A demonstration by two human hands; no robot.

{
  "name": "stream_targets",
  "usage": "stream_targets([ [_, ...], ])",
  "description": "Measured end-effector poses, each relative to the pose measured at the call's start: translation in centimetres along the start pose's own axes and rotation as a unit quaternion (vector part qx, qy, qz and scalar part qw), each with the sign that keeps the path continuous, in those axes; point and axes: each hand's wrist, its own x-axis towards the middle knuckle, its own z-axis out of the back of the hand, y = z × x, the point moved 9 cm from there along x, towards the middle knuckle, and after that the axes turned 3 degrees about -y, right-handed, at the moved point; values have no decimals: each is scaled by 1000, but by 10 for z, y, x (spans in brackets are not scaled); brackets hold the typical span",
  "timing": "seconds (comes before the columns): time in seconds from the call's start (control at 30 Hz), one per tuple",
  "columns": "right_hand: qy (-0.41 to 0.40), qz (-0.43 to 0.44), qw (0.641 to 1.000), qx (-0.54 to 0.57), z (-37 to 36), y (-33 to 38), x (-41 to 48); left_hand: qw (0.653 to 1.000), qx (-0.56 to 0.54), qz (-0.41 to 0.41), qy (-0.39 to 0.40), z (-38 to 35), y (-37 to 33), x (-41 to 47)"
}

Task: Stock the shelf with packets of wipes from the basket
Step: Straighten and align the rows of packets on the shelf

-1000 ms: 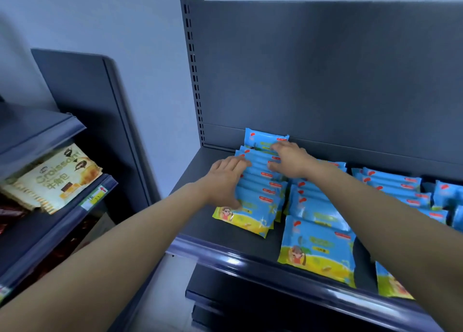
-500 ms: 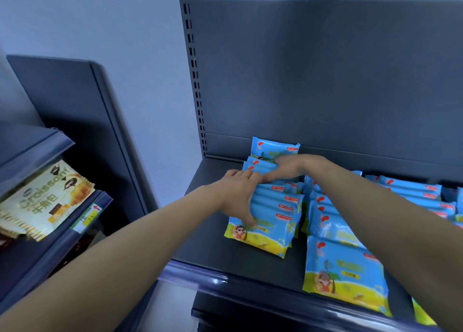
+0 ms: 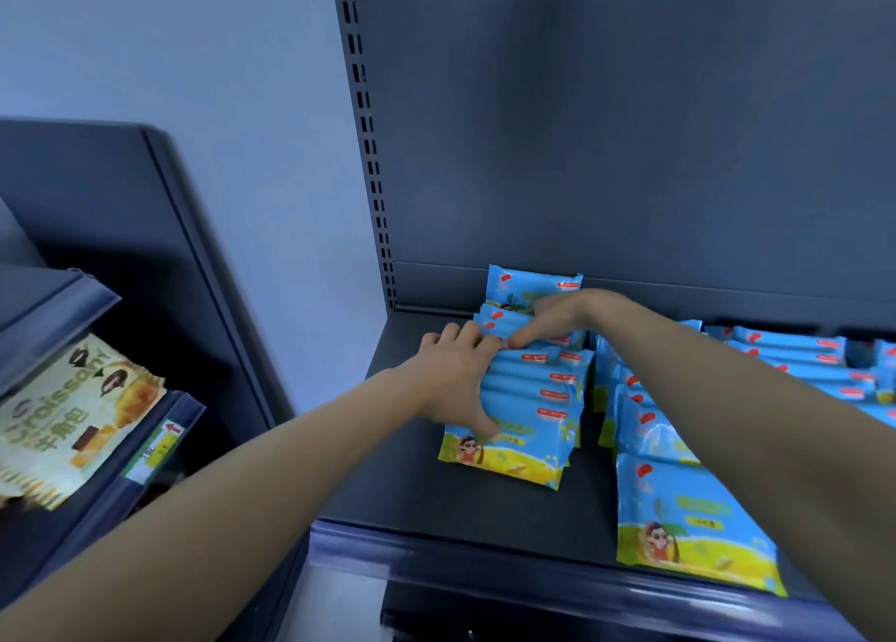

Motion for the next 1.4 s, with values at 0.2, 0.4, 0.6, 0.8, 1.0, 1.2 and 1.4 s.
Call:
stream_targets([
  [0.2, -56, 14, 998, 8, 12, 5, -1, 999, -42, 19, 17, 1, 5, -5],
  [0.4, -156, 84, 981, 80, 40, 14, -15, 993, 14, 41, -107, 20, 8, 1],
  [0.6, -279, 66, 952, 111, 61, -3, -31, 988, -35, 93, -122, 21, 24, 18],
  [0.8, -295, -49, 934, 193, 62, -39, -39, 991, -50, 115, -36, 15, 38, 32],
  [1.0, -245, -52, 893, 373, 36, -45, -17, 980, -139, 130, 58, 5, 49, 40],
  [1.2, -269, -22, 866, 420, 38, -39, 1, 977, -174, 118, 34, 2, 47, 44],
  [1.4, -355, 5, 849, 392, 46, -33, 4, 981, -156, 116, -1, 1, 47, 39],
])
